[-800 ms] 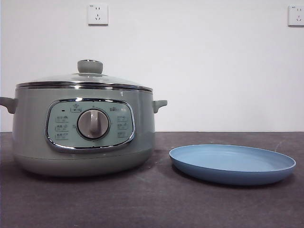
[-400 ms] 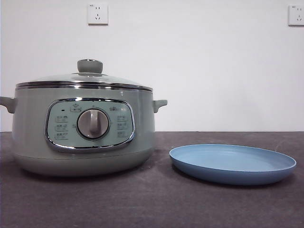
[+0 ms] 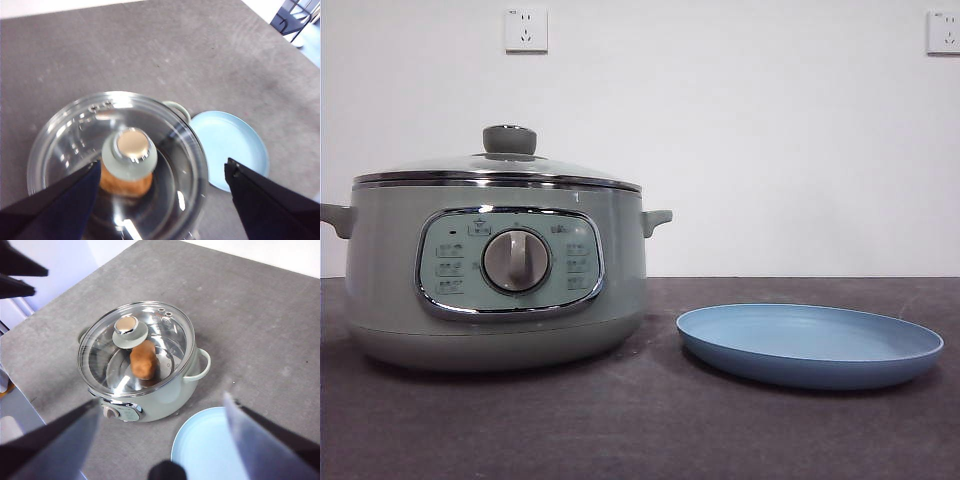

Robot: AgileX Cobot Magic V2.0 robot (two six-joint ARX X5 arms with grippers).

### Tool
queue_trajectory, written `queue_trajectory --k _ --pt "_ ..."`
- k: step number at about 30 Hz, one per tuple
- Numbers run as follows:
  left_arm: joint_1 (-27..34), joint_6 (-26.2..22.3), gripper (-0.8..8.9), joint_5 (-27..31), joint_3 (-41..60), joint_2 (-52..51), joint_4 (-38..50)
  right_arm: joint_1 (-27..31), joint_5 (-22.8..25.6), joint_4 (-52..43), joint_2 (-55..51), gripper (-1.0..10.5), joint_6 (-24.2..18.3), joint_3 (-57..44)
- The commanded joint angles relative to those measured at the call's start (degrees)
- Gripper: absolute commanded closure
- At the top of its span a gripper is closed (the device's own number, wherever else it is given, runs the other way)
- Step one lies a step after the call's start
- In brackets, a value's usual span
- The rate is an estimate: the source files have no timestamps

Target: Take the potato out from the steamer,put the potato on the plate,close the lid

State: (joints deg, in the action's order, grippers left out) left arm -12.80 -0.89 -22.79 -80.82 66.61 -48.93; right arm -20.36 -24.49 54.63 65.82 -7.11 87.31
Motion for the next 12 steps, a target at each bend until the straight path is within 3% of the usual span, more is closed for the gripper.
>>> queue_trajectory --k 1,12 --pt "-2.19 -0.35 4.04 2.51 -0.22 2.21 2.89 -0.31 0.59 -0.17 0.15 2.9 -0.2 0.33" --pt "-8.74 -0.44 4.04 14.75 -0.22 12.94 9.11 -0.44 0.87 -0.24 0.15 2.9 -0.17 0.33"
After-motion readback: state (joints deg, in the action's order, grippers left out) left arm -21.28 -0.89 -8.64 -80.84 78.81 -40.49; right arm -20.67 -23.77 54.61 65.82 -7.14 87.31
